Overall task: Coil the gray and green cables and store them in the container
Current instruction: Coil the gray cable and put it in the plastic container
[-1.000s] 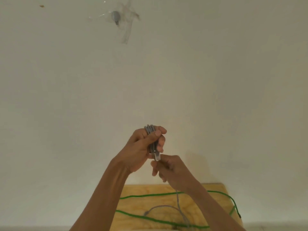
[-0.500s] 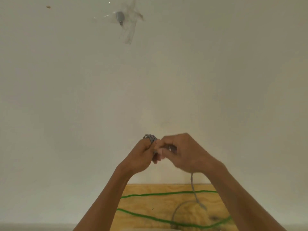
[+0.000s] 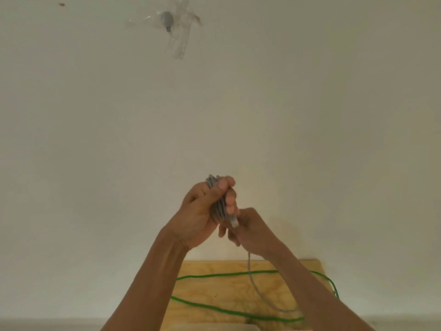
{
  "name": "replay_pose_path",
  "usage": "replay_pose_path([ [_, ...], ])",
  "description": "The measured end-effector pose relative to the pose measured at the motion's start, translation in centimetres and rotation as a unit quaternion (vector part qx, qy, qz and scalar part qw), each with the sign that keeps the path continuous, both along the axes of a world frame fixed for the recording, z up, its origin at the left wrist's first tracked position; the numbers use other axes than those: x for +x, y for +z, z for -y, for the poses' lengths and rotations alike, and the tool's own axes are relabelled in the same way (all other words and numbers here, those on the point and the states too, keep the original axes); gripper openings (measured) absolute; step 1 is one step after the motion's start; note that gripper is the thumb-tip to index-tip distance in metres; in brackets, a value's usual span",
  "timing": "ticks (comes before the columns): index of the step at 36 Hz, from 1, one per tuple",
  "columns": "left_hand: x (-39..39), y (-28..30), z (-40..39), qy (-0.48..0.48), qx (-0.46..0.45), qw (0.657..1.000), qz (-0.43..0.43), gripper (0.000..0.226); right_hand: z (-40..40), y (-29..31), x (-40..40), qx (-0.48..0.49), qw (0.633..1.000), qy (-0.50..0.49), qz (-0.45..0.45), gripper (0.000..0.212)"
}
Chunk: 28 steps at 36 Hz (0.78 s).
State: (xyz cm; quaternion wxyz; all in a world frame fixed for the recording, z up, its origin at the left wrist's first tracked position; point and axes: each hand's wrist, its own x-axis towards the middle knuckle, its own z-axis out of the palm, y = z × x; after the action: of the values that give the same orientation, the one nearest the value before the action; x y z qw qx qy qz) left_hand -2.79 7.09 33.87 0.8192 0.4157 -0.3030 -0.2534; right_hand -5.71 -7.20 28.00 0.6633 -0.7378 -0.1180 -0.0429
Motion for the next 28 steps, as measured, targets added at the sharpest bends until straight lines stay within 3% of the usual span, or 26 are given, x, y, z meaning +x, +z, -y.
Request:
replay_pose_path([
  [3,1.6,0.8,-0.8,0.092,0.082,0.991,0.051,0.019,-0.4,-0.8,-0.9,-0.036,0.999,-0.015,-0.018,0.019],
  [9,2.7,-0.5,-1.6,0.228,0.257,0.921,0.183,0.022,-0.7,1.1,-1.8,-0.189,0.982,0.027,0.002,0.025],
  [14,2.4,-1.0,-1.8,0.224,0.387,0.851,0.275,0.032,0.2,4.0,-1.1,-0.248,0.967,0.011,0.064,0.013],
  [17,1.6,-1.2,-1.6,0.137,0.399,0.88,0.217,0.05,1.9,6.3,-0.2,-0.184,0.979,-0.001,0.09,0.006],
  [21,0.0,-1.6,-1.0,0.036,0.318,0.944,0.075,0.071,3.4,8.0,0.7,-0.103,0.989,0.02,0.105,0.015],
  [25,-1.2,-1.0,-0.4,-0.095,0.17,0.981,-0.015,0.062,3.2,7.2,1.8,0.001,0.995,0.019,0.102,0.015],
  [28,-1.5,-0.6,0.1,-0.117,0.1,0.988,-0.028,0.049,2.6,5.5,2.3,0.084,0.992,0.018,0.092,0.02],
])
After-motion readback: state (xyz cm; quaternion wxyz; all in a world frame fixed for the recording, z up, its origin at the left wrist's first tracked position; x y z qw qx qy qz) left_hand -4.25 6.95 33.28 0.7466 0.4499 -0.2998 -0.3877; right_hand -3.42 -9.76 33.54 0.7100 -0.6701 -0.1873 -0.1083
